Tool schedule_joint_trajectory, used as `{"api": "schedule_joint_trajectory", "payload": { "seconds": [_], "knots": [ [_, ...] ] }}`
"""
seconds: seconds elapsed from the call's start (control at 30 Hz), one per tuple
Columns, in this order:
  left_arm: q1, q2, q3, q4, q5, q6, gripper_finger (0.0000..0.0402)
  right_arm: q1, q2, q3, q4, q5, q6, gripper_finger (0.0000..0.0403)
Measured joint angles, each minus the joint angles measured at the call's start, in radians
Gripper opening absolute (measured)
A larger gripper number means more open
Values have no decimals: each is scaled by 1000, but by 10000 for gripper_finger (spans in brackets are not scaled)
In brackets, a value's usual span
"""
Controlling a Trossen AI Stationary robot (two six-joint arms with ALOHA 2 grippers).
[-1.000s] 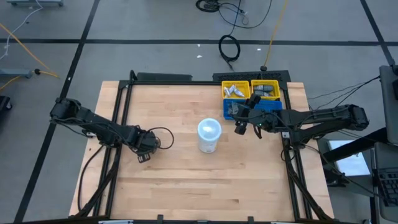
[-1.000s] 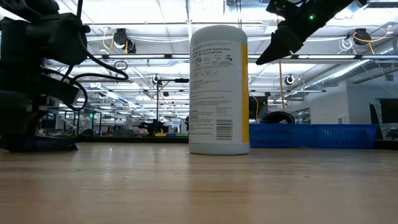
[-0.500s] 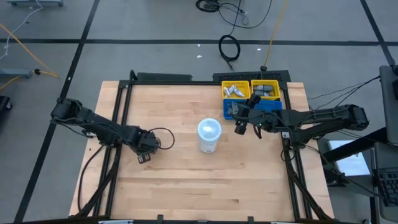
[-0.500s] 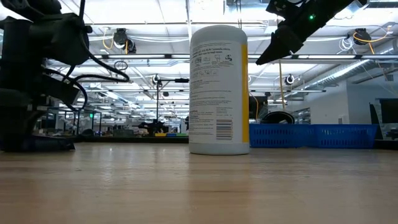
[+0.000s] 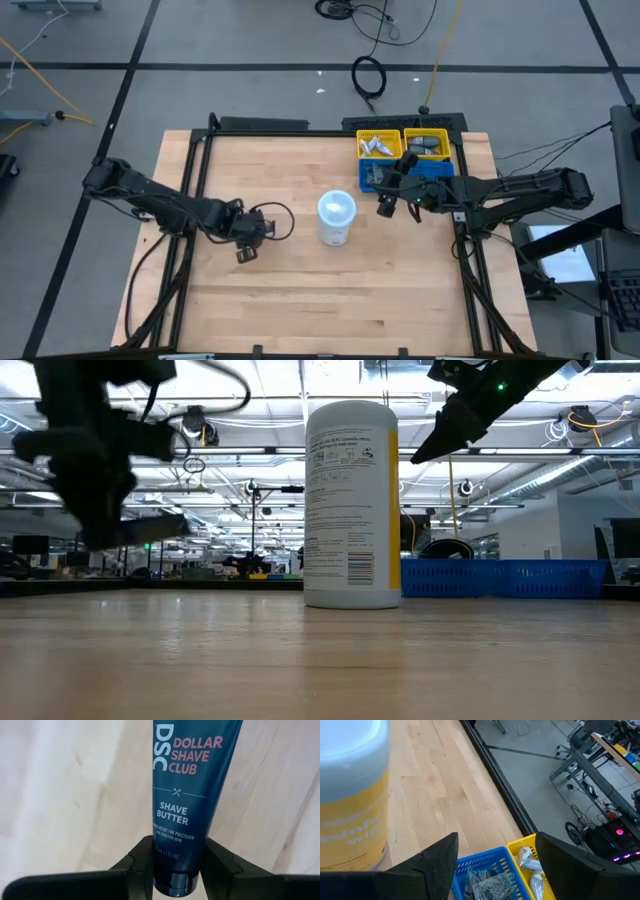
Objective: Pick & Place Travel size toiletries
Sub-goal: Return to Home Position
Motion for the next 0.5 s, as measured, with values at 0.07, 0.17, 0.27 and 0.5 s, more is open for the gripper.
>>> {"api": "schedule_joint_trajectory", "payload": {
  "seconds": [0.07, 0.17, 0.27, 0.5],
  "knots": [
    [-7, 0, 45, 0, -55, 23, 107, 0, 0, 0, 4, -22, 0, 256],
    [-14, -1, 118, 2, -144, 69, 107, 0, 0, 0, 27, -52, 1, 255],
    [-18, -1, 190, 3, -212, 122, 107, 4, 0, 0, 63, -56, 1, 256],
    [-18, -1, 343, 22, -344, 227, 107, 18, 0, 0, 149, -131, -8, 255]
  ]
}}
